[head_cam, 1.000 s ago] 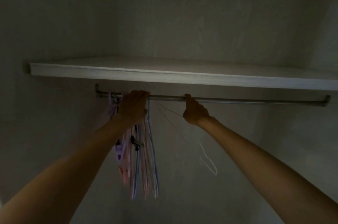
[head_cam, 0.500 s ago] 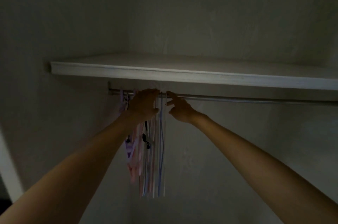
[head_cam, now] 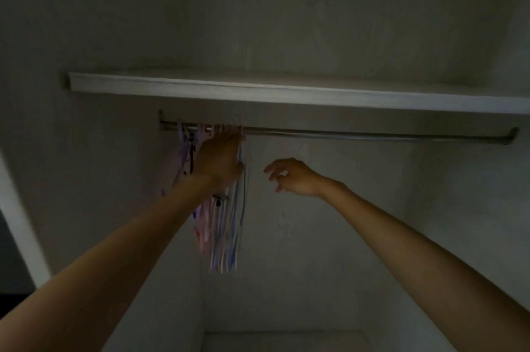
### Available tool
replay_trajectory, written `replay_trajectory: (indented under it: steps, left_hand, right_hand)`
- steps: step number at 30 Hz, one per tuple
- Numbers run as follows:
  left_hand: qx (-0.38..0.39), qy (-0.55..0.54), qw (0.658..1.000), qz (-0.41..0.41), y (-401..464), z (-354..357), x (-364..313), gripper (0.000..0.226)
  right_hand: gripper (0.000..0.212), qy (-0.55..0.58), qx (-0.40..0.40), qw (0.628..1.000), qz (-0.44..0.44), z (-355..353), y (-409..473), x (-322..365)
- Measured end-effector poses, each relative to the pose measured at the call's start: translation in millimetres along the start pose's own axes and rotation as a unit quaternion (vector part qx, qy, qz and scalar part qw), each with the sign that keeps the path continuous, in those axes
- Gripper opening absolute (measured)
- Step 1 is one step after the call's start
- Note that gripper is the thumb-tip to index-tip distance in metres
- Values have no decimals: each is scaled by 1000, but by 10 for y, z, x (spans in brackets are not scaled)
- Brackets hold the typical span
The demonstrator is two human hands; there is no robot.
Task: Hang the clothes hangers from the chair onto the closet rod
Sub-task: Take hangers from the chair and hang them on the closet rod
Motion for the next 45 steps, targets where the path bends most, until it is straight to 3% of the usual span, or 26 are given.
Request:
replay_trajectory:
  steps: [13,22,34,39,45]
  left_hand:
    - [178,-59,981,-53,-1856,1001,-867,36]
    - [311,-66,946,-59,-2927,2091,-1427,29]
    - [479,-86,871,57,-4056,3293,-2594,21]
    - [538,-126,827,105,-4652,3618,-3514,17]
    - [587,-128,790,118,-5428,4062,-4645,30]
  right_hand:
    - [38,52,113,972,199,739,-2668,-1386]
    - [34,89,118,948,283,1138,-4148,-2101]
    - [31,107,9,903,417,1295,-6087,-2732]
    - [30,132,-69,856,494,1238,-7236,-3107]
    - [29,130,-88,815,557,1175,-8487,-3669]
Point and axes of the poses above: each hand's wrist, its own y-axis towards the middle knuckle, its own z-axis out of the palm, x = y × z, the point moved 10 cm from there along y, towards the middle knuckle, and after that the axes turned 14 degrees about -z, right-handed, at the moved point
